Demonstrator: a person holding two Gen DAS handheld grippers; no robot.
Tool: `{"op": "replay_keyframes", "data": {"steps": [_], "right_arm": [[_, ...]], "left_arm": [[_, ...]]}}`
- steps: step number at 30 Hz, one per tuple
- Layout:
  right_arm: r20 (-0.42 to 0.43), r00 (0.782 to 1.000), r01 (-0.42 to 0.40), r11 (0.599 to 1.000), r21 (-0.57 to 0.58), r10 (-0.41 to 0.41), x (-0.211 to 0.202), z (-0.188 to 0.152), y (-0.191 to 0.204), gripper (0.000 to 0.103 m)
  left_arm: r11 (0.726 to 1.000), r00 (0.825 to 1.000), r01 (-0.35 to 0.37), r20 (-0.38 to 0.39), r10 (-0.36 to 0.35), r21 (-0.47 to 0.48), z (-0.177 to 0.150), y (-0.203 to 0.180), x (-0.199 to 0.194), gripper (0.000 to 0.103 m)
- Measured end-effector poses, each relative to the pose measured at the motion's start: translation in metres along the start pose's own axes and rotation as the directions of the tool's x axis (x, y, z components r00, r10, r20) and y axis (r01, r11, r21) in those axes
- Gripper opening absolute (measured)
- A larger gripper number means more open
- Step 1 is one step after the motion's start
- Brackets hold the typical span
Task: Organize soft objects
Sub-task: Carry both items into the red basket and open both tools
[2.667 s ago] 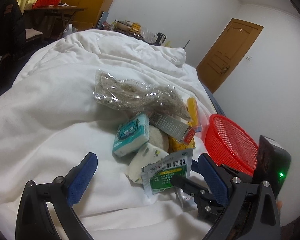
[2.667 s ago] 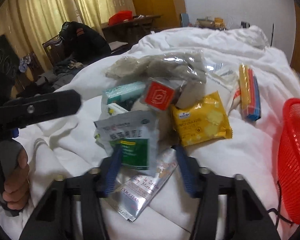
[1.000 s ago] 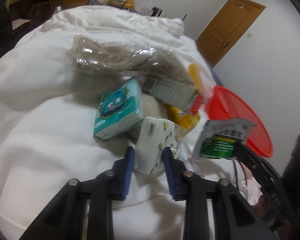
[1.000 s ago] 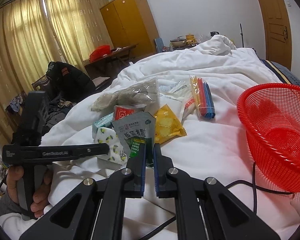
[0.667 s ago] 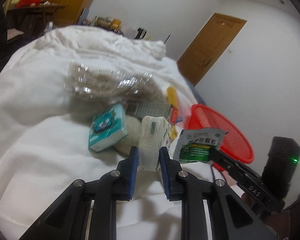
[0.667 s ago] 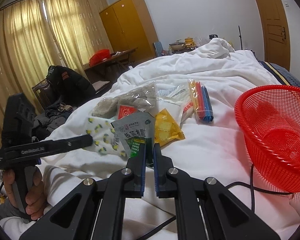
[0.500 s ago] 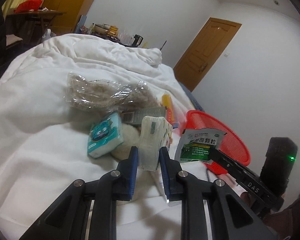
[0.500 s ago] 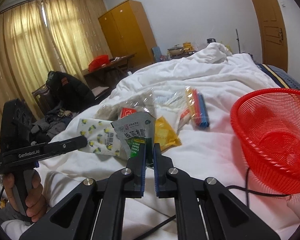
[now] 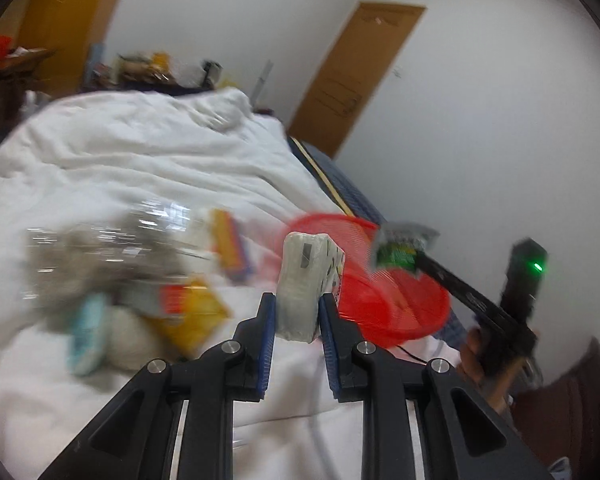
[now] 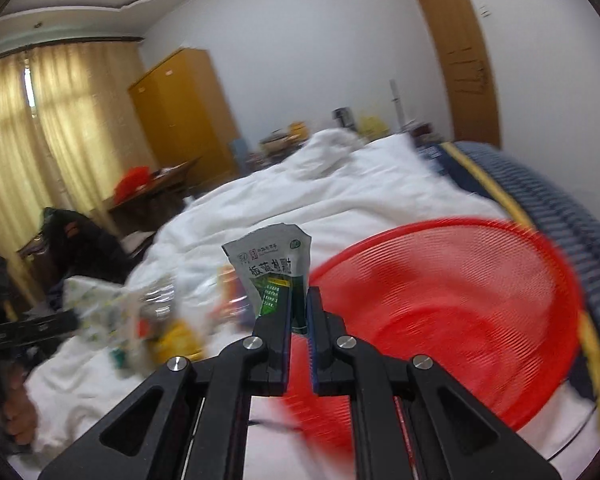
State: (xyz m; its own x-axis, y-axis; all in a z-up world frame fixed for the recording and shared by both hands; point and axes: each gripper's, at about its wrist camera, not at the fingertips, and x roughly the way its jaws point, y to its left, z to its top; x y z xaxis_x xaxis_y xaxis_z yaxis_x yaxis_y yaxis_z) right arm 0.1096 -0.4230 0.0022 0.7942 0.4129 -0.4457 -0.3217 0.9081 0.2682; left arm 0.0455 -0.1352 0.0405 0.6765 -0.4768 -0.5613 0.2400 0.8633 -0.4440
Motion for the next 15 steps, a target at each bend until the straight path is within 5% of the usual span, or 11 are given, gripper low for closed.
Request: {"op": "replay_keyframes", "data": {"steps": [5,7,10,15], "right_arm": [[-0.088,0.996,0.001,1.0,-0.004,-0.002,0.02,0.007,-0.059,0.007],[-0.091,0.994,0.061,0.998,-0.002,-0.061,0.027,0.006,-0.075,0.007],[-0.157,0.988,0.008,0.997,0.082,0.005,0.044,-0.003,-0.102,0.007],[-0.205,0.979,0.02,0.993,0.114,0.004,0.065,-0.022,-0.119,0.007]], "left_arm": [[0.999,0.994,0.003,-0.108,0.001,0.033,0.014,-0.038,0.056,0.022],[0.999,0.989,-0.01,-0.147,0.015,0.031,0.021,-0.051,0.079,0.022],[0.995,0.982,-0.061,-0.176,0.073,0.076,0.026,-0.068,0.112,0.022],[0.987,0.971,-0.102,-0.203,0.127,0.127,0.021,-0.092,0.153,0.022]]}}
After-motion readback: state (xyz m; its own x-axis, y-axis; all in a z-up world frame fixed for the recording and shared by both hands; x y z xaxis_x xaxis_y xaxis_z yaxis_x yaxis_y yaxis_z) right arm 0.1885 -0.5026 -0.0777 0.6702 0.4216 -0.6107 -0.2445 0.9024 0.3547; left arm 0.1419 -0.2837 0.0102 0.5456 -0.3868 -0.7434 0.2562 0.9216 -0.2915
